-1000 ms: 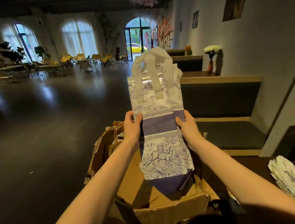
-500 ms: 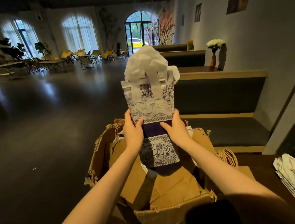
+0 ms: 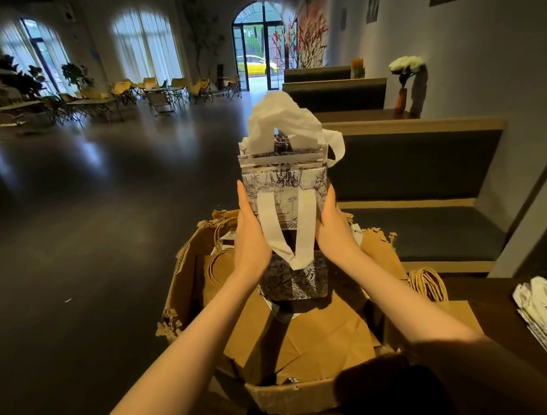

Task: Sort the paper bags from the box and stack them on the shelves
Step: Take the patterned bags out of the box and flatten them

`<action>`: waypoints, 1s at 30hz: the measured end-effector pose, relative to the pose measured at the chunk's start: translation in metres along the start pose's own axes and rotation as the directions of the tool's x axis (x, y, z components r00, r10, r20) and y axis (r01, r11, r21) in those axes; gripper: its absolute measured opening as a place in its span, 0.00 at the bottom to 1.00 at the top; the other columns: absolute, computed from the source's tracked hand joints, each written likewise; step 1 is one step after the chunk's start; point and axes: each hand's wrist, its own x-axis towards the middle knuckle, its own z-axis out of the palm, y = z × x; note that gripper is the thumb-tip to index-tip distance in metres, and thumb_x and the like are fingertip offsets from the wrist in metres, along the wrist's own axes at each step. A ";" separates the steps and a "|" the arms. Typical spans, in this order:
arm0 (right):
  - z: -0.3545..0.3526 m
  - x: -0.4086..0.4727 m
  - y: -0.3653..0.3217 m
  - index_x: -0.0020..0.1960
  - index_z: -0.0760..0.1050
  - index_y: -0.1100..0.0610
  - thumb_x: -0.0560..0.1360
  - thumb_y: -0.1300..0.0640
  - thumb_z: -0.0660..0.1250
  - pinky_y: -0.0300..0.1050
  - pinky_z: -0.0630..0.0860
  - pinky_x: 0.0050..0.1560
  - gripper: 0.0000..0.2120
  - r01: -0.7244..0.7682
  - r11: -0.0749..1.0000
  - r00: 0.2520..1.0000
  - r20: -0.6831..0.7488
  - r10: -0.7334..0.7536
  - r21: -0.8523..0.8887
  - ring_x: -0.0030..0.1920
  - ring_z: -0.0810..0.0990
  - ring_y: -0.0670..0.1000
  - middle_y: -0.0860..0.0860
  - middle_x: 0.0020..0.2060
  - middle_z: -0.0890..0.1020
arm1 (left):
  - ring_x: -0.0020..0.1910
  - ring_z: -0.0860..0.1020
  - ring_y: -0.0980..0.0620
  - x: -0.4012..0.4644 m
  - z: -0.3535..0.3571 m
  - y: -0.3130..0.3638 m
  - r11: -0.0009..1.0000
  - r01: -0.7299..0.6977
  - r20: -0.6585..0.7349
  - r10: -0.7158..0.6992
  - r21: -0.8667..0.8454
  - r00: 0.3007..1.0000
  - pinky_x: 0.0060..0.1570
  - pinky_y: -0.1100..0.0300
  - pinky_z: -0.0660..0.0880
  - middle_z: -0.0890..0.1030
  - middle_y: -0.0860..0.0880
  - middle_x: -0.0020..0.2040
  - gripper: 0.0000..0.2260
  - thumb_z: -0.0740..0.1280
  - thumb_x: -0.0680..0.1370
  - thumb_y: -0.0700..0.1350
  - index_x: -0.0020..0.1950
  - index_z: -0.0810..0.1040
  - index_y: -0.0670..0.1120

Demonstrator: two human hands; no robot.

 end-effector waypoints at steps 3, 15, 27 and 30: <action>-0.003 -0.005 0.011 0.77 0.42 0.54 0.80 0.55 0.58 0.59 0.65 0.69 0.33 -0.013 1.000 0.998 0.058 0.014 -0.017 0.72 0.64 0.57 0.56 0.72 0.64 | 0.74 0.60 0.52 -0.004 0.005 0.000 1.000 -0.018 0.031 0.018 -0.003 0.999 0.72 0.45 0.59 0.59 0.53 0.76 0.41 0.63 0.74 0.62 0.77 0.42 0.51; 0.010 -0.028 0.043 0.76 0.45 0.61 0.80 0.67 0.54 0.51 0.68 0.62 0.29 -0.191 0.967 0.963 0.158 0.218 -0.167 0.63 0.71 0.65 0.66 0.66 0.69 | 0.67 0.67 0.52 -0.030 0.021 -0.056 0.968 0.251 0.231 -0.245 0.001 0.942 0.60 0.65 0.63 0.66 0.53 0.61 0.27 0.64 0.78 0.37 0.71 0.53 0.42; -0.013 -0.015 0.011 0.71 0.63 0.59 0.82 0.60 0.53 0.38 0.71 0.56 0.17 -0.068 0.958 0.992 -0.084 0.095 0.279 0.61 0.73 0.47 0.51 0.62 0.74 | 0.58 0.71 0.54 0.005 0.016 0.005 0.976 0.204 0.171 -0.189 -0.074 0.967 0.58 0.58 0.68 0.73 0.51 0.60 0.16 0.56 0.82 0.42 0.69 0.64 0.44; -0.027 -0.021 0.006 0.71 0.62 0.58 0.83 0.59 0.51 0.39 0.69 0.53 0.17 -0.058 0.942 0.987 -0.124 0.104 0.330 0.58 0.73 0.45 0.51 0.60 0.74 | 0.61 0.74 0.50 0.004 0.017 0.023 0.973 0.206 0.248 -0.174 -0.108 0.953 0.62 0.52 0.70 0.74 0.48 0.64 0.14 0.55 0.82 0.45 0.68 0.66 0.45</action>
